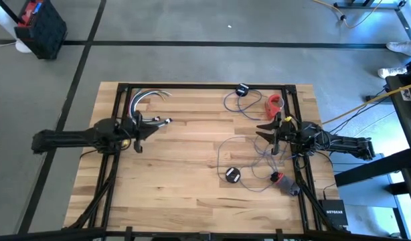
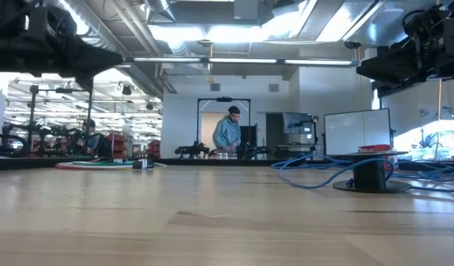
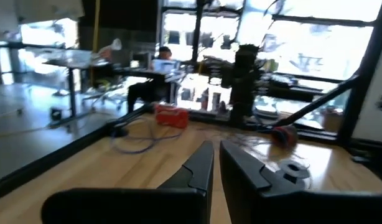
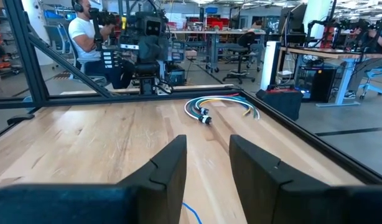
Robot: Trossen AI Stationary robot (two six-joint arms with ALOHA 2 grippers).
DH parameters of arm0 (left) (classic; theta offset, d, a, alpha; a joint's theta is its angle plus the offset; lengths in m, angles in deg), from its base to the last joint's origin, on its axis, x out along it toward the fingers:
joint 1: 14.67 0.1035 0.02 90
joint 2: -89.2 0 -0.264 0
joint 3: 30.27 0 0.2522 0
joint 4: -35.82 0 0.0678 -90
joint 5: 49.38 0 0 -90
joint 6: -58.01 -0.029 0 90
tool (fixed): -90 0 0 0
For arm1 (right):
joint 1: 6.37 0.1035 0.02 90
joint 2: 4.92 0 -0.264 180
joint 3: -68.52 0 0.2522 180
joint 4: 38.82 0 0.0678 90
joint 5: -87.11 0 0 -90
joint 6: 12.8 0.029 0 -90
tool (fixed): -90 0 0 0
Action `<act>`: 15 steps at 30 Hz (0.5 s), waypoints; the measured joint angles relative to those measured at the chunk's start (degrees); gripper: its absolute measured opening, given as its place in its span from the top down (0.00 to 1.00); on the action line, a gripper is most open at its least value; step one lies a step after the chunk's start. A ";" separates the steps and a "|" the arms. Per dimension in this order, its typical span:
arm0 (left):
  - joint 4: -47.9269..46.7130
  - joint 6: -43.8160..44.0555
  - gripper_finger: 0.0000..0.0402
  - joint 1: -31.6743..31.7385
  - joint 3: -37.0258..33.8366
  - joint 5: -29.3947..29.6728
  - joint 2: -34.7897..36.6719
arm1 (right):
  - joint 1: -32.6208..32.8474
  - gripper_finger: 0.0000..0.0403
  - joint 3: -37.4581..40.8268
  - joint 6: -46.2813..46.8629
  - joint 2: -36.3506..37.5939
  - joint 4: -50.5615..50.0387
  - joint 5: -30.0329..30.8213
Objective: Coil cords
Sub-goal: Return to Home Position
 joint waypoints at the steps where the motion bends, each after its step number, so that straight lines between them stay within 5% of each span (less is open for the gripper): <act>1: -3.32 0.72 0.95 0.02 0.01 1.62 2.38 | 0.00 0.69 0.00 0.24 -0.02 0.00 -0.01; 5: -11.64 1.12 0.95 -0.26 0.01 3.18 10.24 | 0.00 0.69 0.00 0.61 -0.01 -0.02 -0.01; 15: -12.29 -2.94 0.95 -0.48 0.07 3.36 10.00 | 0.02 0.69 0.02 -0.12 -0.11 -0.07 -0.04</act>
